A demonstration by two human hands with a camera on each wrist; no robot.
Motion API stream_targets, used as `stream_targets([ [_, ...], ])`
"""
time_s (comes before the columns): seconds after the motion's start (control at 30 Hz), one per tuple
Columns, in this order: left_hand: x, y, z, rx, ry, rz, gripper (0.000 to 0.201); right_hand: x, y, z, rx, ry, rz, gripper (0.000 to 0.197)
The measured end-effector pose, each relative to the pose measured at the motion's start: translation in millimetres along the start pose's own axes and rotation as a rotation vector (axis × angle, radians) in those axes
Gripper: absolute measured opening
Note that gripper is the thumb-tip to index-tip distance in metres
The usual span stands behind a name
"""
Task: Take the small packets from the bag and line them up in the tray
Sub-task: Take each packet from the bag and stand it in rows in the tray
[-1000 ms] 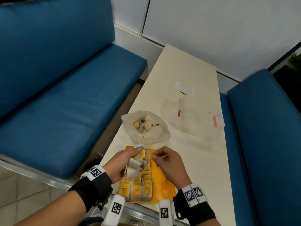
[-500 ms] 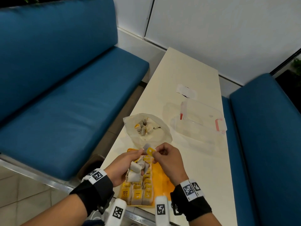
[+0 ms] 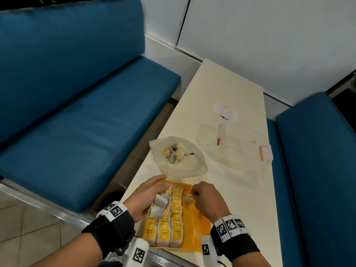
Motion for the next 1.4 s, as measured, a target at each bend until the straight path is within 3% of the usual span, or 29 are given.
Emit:
stream_targets([
  [0.2,-3.7,-7.3,14.7,0.032,-0.084,0.337,0.071,12.6,2.1,8.5,0.035,-0.045,-0.046,0.020],
  [0.4,-1.2,-8.9,14.8,0.043,-0.121,0.585,0.065,16.9,4.0,13.9,0.099,-0.076,-0.004,0.019],
  [0.57,-8.1,-6.6,10.6,0.028,-0.127,0.554,0.060,22.4,9.3,14.7,0.127,-0.102,0.043,0.026],
  [0.8,-9.2,-6.5,9.3,0.025,-0.131,0.562,0.059,26.5,13.1,18.1,0.101,-0.143,0.126,0.017],
  [1.03,-9.2,-5.5,9.7,0.031,-0.118,0.562,0.060,24.2,10.5,24.0,0.140,-0.153,0.165,0.024],
  [1.2,-9.9,-6.5,9.3,0.014,-0.094,0.501,0.057,23.8,9.2,23.5,0.137,-0.172,0.167,0.016],
  [1.4,-1.9,-8.5,3.5,-0.015,-0.046,0.240,0.021,20.6,7.1,17.0,0.116,-0.204,0.216,0.017],
])
Point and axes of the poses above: each hand's wrist, its own z-axis towards the middle knuckle, its own x-axis out of the palm, y = z × x, the point moved 4 cm from there along z, towards the middle knuckle, and after that the axes turned 3 degrees about y, right-handed, at the moved point
